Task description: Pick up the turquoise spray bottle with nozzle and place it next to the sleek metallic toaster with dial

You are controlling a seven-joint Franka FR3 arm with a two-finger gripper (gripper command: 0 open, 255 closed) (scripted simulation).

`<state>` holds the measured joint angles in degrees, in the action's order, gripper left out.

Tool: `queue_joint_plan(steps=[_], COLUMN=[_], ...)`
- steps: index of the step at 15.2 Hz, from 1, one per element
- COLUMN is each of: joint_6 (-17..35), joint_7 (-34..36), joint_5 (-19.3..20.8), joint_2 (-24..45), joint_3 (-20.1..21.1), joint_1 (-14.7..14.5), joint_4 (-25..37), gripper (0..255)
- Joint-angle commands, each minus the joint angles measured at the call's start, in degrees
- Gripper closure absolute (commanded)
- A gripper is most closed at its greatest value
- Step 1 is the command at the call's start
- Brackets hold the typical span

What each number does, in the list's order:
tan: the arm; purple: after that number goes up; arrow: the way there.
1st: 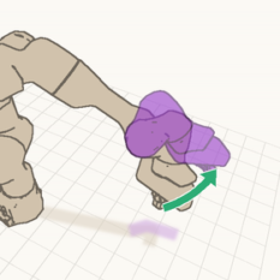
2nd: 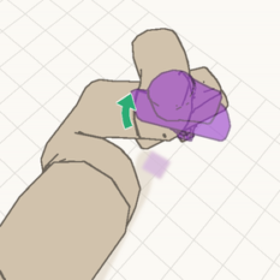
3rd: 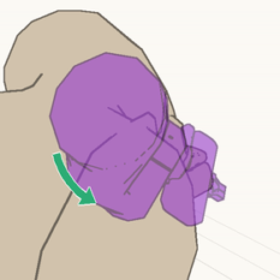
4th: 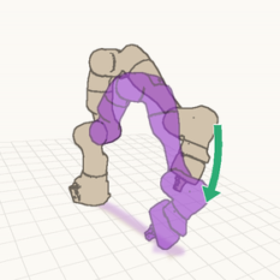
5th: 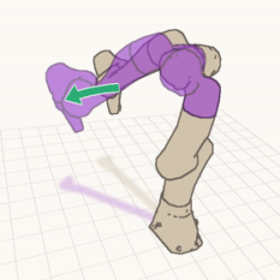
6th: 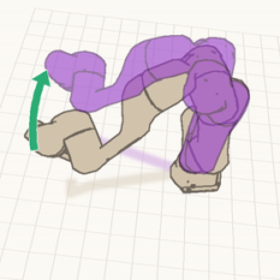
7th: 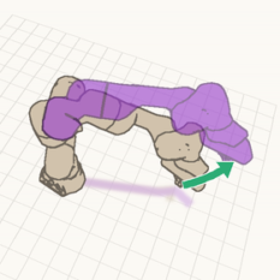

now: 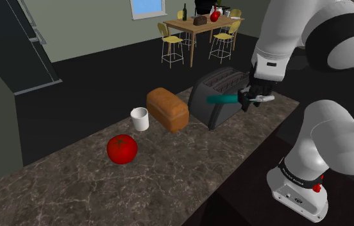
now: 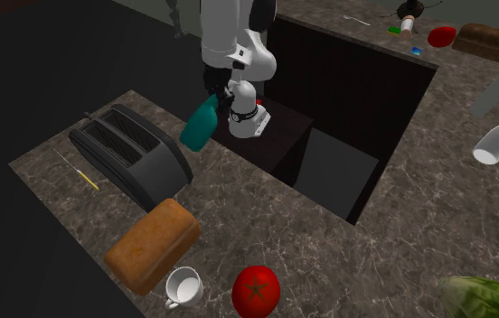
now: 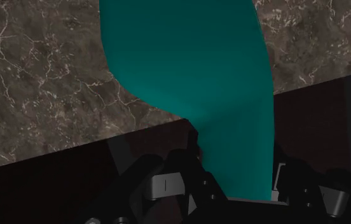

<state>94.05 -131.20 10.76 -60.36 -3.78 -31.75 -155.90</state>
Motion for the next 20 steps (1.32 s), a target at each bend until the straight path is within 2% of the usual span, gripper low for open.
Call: queue_joint_plan(steps=[1,11,16,20], joint_6=[-0.28,3.0,5.79,8.23], joint_7=[-2.9,-17.04,-23.53,-28.6], joint_5=[2.68,15.88,20.75,23.36], joint_2=[-0.81,3.01,7.9,12.71], joint_3=[-2.88,-18.8,-26.65,-32.98], joint_1=[1.59,8.28,9.48,9.13], joint_4=[-0.05,4.02,8.65,13.46], gripper=[255,255,255,255])
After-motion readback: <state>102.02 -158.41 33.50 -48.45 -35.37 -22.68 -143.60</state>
